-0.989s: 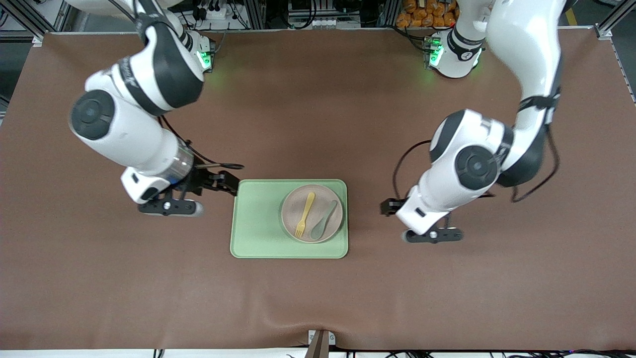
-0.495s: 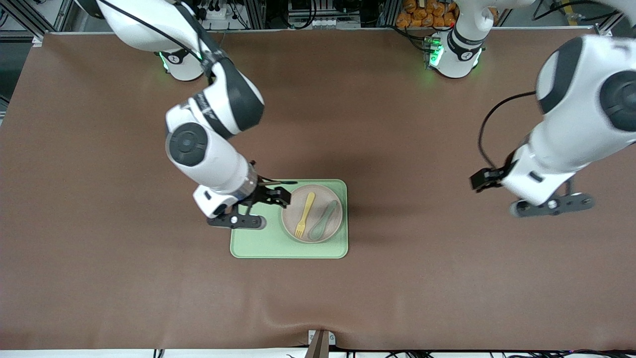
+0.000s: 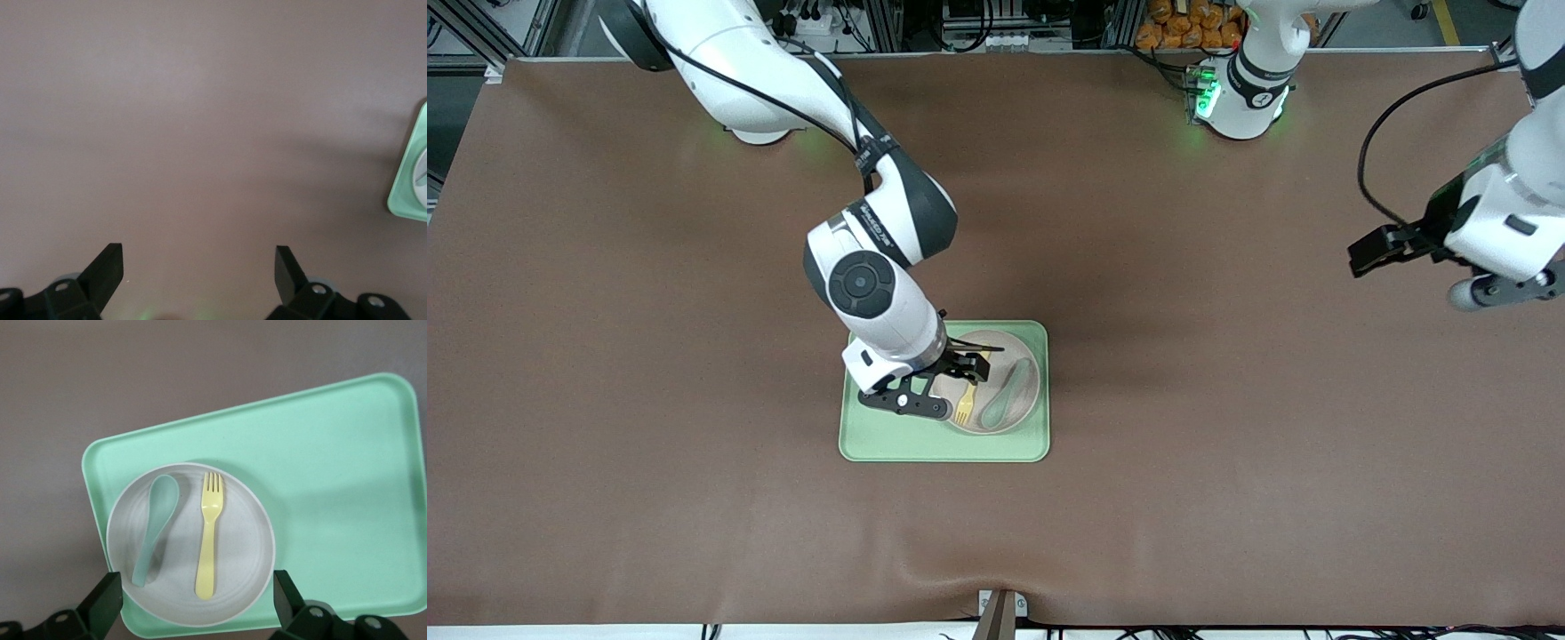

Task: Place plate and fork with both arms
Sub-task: 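Lift the left gripper away while the right gripper reaches the fork, then grasp the yellow fork on the plate with the right gripper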

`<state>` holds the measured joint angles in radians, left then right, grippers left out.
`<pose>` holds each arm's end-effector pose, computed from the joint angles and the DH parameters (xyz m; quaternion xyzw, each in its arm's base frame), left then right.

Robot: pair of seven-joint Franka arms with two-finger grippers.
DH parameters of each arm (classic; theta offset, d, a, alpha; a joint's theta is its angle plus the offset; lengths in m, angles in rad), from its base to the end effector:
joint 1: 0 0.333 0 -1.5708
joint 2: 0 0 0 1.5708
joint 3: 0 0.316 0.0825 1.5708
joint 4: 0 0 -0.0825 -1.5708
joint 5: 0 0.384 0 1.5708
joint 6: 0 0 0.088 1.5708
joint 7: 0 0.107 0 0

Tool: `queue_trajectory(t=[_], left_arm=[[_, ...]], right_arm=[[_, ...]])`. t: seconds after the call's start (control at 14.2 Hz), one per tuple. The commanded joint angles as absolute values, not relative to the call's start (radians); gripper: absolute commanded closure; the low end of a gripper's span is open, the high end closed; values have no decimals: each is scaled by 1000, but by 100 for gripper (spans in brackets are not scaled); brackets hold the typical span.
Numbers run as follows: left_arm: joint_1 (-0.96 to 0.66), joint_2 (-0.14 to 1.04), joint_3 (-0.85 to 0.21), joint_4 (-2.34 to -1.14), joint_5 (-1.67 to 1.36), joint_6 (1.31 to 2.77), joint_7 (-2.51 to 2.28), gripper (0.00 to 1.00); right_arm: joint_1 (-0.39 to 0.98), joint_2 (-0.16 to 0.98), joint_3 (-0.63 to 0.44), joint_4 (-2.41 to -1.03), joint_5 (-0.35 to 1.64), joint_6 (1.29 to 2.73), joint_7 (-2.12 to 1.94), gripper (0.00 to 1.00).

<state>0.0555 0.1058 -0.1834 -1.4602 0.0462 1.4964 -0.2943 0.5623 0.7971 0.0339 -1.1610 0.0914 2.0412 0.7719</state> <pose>0.5756 -0.0628 0.6110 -0.9958 -0.0842 0.0303 0.0203 0.6362 0.4285 0.3274 -0.9914 0.1120 0.0015 0.0678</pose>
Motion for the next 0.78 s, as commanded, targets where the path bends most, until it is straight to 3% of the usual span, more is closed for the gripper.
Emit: queue_trajectory(t=[0.0,0.07,0.28,0.71], left_arm=[[121,0,-193,-1600,-14,1566,-227,0],[129,-3,-193,-1601,-24,1566,-218,0],[120,-14,-205,-1591,-37,1568,-201,0],[120,-2,-230,-1591,-29,1569,-201,0]], right_arm=[[609,906,20,-1048,40,2026,845,5],[618,925,15,-1046,23,2028,847,6],[635,956,17,-1049,-20,2025,845,22],[635,1005,18,-1049,-18,2074,874,29]])
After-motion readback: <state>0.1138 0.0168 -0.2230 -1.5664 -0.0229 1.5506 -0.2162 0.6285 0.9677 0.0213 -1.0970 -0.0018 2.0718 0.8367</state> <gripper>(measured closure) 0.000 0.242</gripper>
